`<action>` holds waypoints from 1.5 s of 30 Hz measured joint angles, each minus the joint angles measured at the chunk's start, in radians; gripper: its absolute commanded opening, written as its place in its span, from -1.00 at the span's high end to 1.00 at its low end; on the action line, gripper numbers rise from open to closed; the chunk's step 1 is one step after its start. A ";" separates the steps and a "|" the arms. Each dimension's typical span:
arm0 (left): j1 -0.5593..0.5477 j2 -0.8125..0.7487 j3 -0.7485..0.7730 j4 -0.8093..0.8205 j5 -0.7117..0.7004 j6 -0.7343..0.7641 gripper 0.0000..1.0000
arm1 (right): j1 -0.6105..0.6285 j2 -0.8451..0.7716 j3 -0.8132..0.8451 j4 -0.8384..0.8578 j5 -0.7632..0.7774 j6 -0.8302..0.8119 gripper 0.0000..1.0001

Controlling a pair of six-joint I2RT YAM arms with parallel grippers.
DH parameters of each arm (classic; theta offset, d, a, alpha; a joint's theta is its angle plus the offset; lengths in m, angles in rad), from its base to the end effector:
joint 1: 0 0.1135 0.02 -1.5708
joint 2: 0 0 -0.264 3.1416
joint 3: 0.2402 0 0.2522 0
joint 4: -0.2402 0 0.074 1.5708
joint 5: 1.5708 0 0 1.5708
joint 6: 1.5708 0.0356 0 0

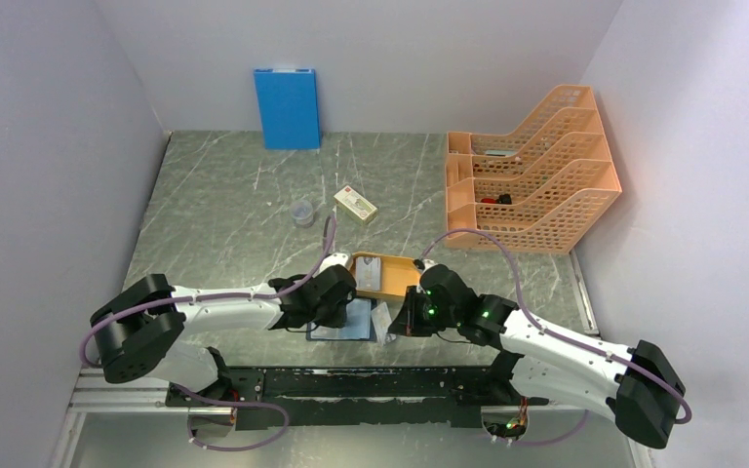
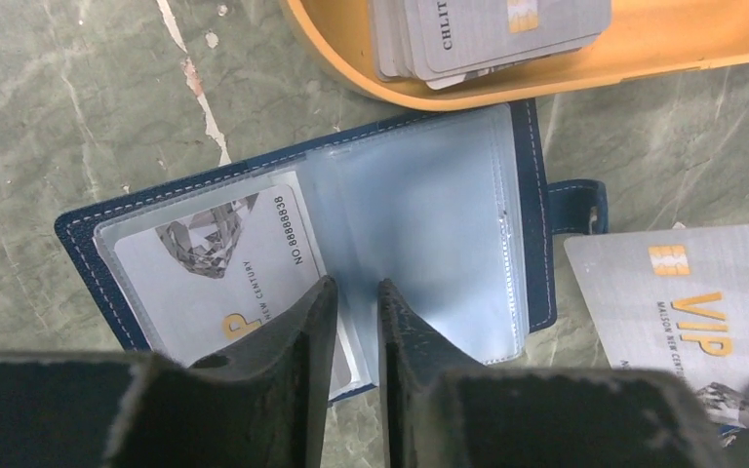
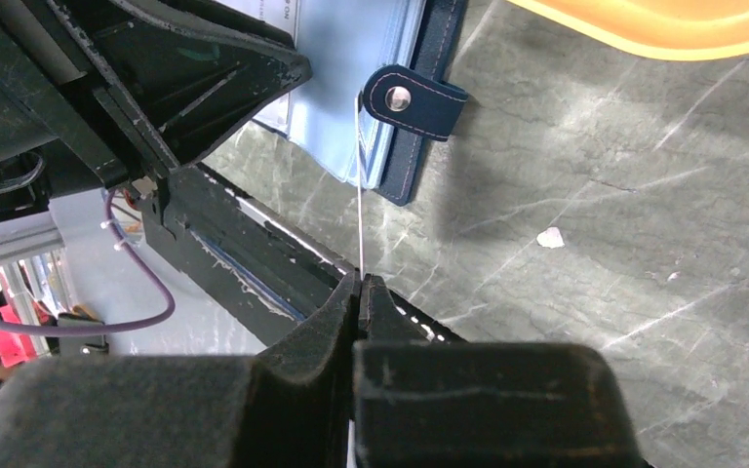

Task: Put the credit cards into the card holder
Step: Turn over the card slot in the card holder.

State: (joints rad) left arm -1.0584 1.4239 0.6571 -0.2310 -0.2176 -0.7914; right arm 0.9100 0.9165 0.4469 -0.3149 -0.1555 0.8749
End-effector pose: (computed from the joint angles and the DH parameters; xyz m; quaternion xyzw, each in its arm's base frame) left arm 0.1334 -0.2214 0.1565 0.0965 0.9492 -0.1616 0.2523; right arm 0.1075 0.1472 0.1885 -0.0459 0.9203 0.3424 0.1838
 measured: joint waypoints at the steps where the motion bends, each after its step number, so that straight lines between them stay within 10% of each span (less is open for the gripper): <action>1: 0.000 0.000 0.000 0.000 -0.002 -0.002 0.55 | 0.000 0.001 0.000 0.003 -0.003 0.000 1.00; 8: 0.000 0.002 -0.011 0.003 -0.018 -0.012 0.90 | 0.000 0.007 0.000 0.010 -0.018 -0.005 1.00; 34: -0.004 0.003 -0.017 0.009 -0.035 -0.036 0.90 | 0.011 0.212 -0.017 0.201 -0.155 0.077 1.00; 45: -0.004 -0.076 -0.030 -0.069 -0.036 -0.050 0.44 | 0.048 0.331 0.052 0.320 -0.159 0.098 1.00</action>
State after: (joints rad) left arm -1.0622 1.3476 0.6273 -0.2996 -0.2535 -0.8413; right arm 0.9585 1.2476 0.4988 0.0055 -0.3149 0.9733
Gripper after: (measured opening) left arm 0.223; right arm 0.009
